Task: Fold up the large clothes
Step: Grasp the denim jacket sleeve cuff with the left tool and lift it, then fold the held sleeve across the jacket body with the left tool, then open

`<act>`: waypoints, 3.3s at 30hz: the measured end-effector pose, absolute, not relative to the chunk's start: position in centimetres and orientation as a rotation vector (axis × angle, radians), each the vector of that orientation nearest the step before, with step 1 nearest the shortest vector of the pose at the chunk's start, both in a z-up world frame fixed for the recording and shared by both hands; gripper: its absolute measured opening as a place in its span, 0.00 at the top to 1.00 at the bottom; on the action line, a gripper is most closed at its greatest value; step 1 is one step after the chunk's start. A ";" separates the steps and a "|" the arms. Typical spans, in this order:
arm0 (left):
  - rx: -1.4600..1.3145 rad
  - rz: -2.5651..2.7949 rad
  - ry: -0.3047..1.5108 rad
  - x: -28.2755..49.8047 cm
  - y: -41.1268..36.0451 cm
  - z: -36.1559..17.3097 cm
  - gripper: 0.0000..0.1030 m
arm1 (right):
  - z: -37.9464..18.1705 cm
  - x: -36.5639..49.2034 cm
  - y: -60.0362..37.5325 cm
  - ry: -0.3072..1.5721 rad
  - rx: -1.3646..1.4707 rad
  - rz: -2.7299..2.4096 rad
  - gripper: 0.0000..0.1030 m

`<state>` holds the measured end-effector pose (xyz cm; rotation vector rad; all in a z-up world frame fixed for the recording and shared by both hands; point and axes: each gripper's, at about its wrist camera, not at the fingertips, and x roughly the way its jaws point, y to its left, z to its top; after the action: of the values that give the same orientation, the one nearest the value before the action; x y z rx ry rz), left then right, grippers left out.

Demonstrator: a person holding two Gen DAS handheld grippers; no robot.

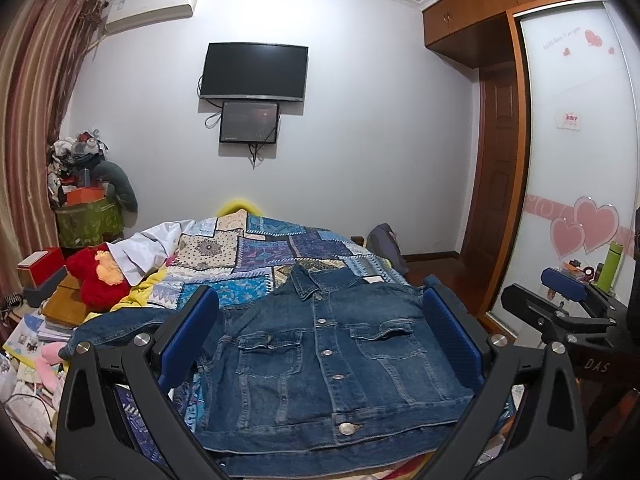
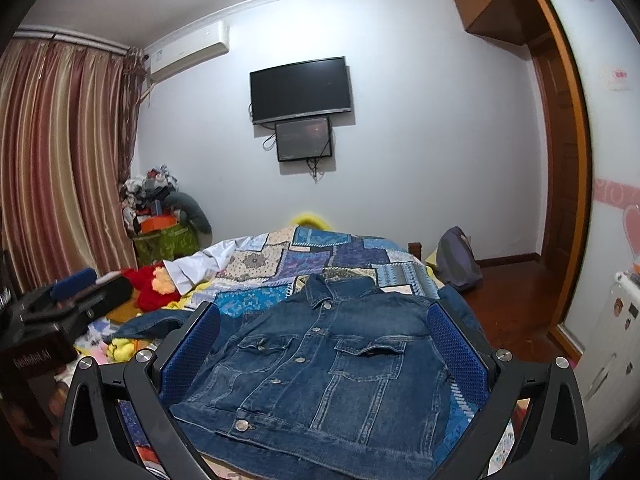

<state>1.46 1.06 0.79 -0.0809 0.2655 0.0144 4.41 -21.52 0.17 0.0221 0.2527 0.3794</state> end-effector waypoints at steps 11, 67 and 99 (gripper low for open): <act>-0.006 0.221 0.406 8.0 9.5 -0.8 0.00 | -1.9 12.7 -18.0 0.356 -0.018 0.439 0.00; -0.387 0.526 0.700 26.8 30.1 -8.9 0.97 | -14.1 41.5 -9.9 0.979 0.040 0.536 0.00; -0.661 0.175 0.974 29.7 27.5 -18.7 0.14 | -12.8 40.4 -14.5 0.936 0.054 0.498 0.00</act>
<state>29.73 27.55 -18.72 -0.6610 0.9743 0.1750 40.36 -14.49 -12.80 0.0537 0.9355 0.4982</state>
